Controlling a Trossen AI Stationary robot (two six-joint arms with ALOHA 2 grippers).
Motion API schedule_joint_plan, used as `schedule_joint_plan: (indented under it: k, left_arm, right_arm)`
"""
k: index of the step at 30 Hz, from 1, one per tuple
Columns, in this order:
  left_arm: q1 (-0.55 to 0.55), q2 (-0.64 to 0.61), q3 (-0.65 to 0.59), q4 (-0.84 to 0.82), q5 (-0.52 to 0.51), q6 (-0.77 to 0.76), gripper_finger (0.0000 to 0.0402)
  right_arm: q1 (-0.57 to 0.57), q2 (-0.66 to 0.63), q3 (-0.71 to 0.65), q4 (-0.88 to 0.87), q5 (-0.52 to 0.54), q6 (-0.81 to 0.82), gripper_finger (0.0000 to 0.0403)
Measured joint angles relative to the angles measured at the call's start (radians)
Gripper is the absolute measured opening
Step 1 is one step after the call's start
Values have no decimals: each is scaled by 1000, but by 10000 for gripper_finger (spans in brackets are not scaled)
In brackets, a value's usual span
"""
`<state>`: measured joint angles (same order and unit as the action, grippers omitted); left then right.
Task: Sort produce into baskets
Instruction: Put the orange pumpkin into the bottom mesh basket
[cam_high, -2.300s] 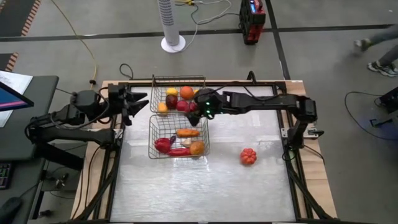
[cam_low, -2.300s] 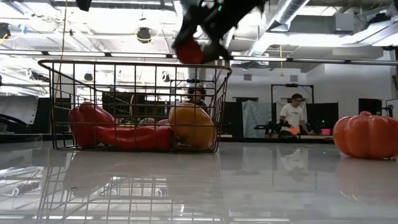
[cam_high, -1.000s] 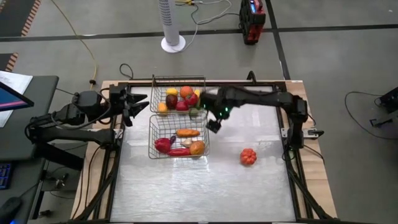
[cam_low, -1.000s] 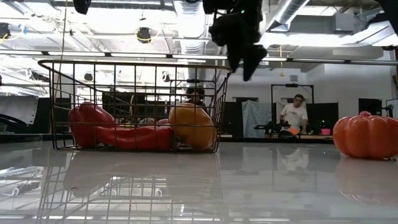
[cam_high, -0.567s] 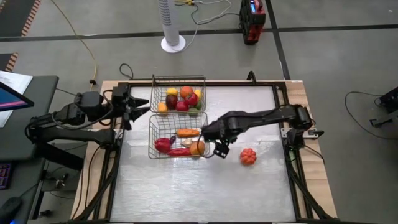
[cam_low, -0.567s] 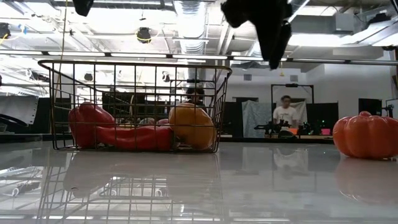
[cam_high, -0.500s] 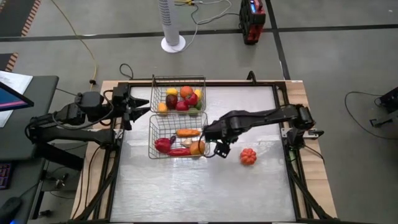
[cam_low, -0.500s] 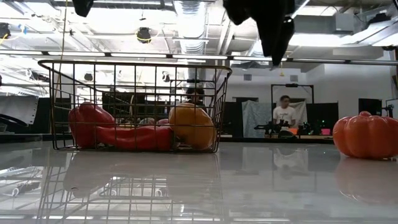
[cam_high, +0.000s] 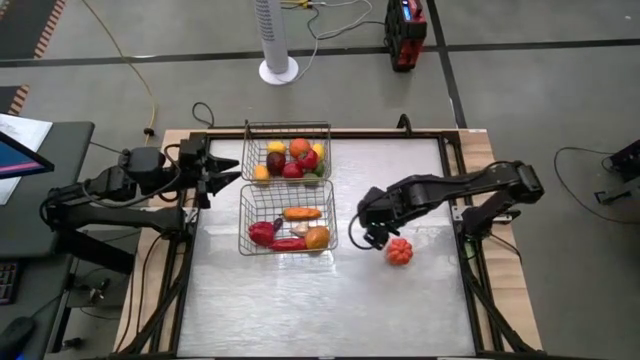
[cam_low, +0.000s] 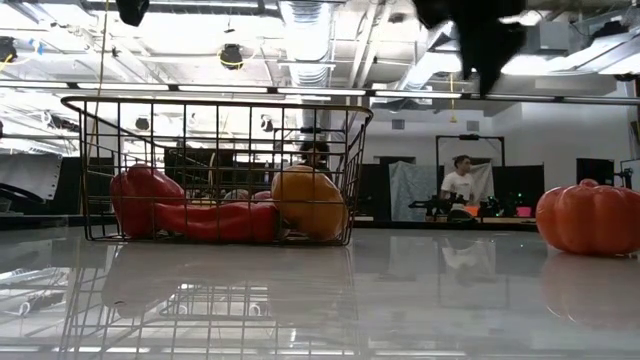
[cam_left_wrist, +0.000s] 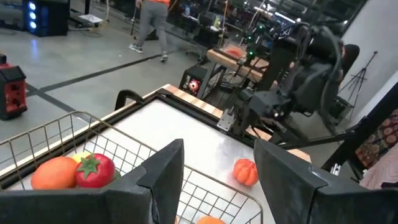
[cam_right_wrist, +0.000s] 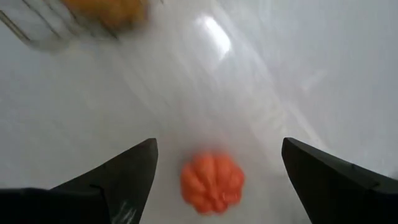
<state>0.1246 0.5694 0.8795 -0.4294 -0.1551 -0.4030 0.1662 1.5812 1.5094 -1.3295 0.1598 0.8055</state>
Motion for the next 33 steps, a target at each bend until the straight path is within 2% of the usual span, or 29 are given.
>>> schedule_joint_plan:
  k: [5, 12, 24, 29, 33]
  left_arm:
    - [0, -1, 0, -4, 8, -1, 183]
    - [0, 0, 0, -7, 13, -2, 183]
    - [0, 0, 0, -9, 11, -5, 183]
    - [0, 9, 0, -12, 11, -6, 183]
    - [0, 9, 0, -27, 10, -30, 183]
  right_arm:
    - [33, -47, -154, 2, -83, 42, 372]
    - [57, -52, -295, 40, -265, 36, 398]
    - [66, -34, -465, 174, -251, 14, 399]
    - [68, -24, -542, 347, -260, -2, 399]
    - [66, -28, -581, 382, -263, -2, 399]
